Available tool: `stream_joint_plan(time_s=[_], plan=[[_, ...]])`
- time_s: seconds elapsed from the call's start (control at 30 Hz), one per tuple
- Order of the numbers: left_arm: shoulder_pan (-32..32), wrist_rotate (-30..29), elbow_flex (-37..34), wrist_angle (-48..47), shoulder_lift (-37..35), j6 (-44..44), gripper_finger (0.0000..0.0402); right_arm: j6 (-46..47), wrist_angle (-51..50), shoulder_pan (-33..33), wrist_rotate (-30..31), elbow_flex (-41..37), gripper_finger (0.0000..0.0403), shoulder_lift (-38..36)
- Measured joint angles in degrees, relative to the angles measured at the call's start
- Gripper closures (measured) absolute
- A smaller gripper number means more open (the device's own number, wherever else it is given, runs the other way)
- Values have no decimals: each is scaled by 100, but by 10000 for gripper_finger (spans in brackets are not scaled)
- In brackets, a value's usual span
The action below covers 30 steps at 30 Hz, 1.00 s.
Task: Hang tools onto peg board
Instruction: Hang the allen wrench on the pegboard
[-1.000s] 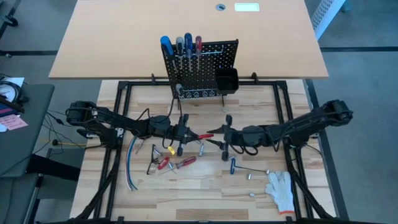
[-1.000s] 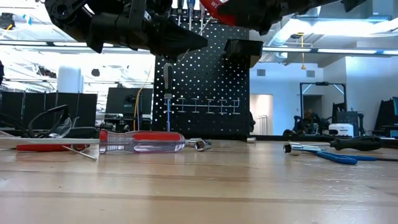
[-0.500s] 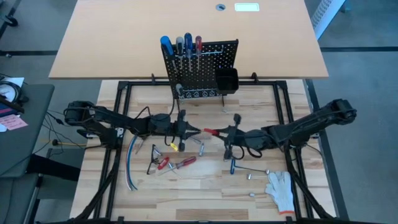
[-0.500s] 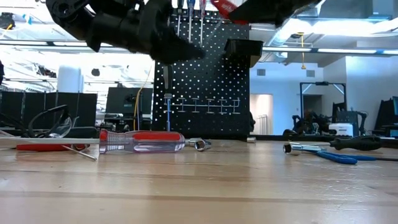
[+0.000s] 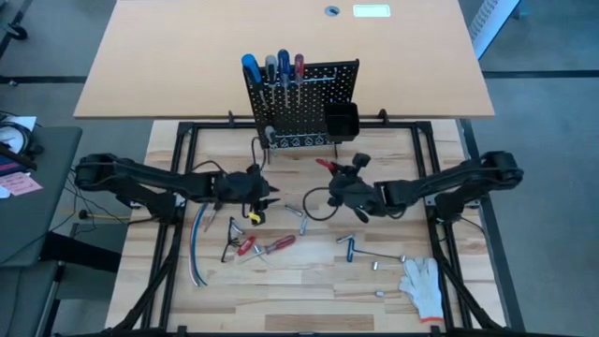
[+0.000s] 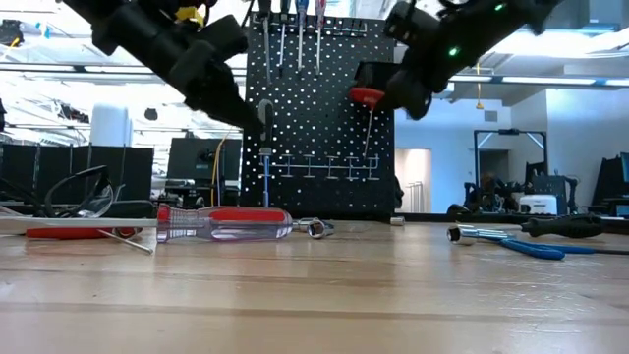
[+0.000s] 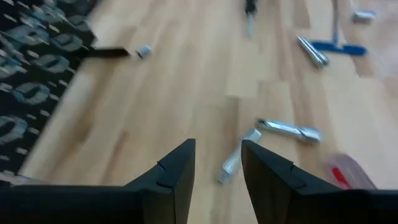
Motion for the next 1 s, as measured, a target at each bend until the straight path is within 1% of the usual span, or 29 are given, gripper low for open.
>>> stream_joint_plan(time_s=[0.07,0.13,0.33,0.5,0.67,0.83,1.0], plan=[[-141,-2,0,41,83,-77,278,-373,186,-72,180,0,354,59],[-262,-1,0,34,115,-94,279,-560,299,-155,232,0,354,78],[-459,-26,-3,345,209,-87,279,-630,318,-476,230,2,354,47],[-462,-28,4,345,211,-92,279,-264,176,-764,-143,4,354,61],[-462,-28,4,336,209,-105,279,46,70,-965,-315,4,354,65],[-462,-28,4,344,207,-114,279,463,-14,-1171,-802,4,354,65],[-469,-28,3,347,207,-141,279,834,-197,-1361,-1001,38,354,65]])
